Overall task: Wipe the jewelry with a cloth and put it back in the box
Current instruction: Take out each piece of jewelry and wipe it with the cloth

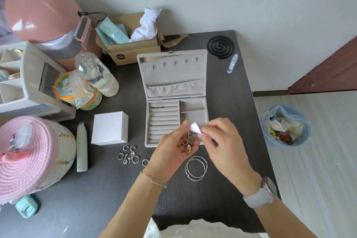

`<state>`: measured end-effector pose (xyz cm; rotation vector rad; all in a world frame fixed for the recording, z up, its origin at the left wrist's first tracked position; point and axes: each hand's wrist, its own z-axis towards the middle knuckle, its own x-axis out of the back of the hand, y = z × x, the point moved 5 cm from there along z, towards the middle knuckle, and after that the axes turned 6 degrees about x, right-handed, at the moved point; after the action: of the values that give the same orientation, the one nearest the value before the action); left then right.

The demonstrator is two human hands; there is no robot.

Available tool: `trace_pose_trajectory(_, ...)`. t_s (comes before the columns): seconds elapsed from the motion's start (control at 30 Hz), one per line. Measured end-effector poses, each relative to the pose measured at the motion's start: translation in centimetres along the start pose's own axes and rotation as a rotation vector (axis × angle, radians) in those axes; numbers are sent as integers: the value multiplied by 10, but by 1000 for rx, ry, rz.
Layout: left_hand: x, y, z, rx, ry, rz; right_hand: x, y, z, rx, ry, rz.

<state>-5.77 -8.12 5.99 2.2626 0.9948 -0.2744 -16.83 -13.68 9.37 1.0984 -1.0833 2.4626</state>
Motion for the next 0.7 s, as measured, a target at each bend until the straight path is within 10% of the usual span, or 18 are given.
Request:
trace_pose_trajectory(0.3, 2, 12, -7, -194, -17, 159, -8, 6, -9, -342, -151, 528)
trace_pose_trajectory(0.7, 6, 19, -10, -268, 135, 324, -4, 29, -11, -713, 30, 498)
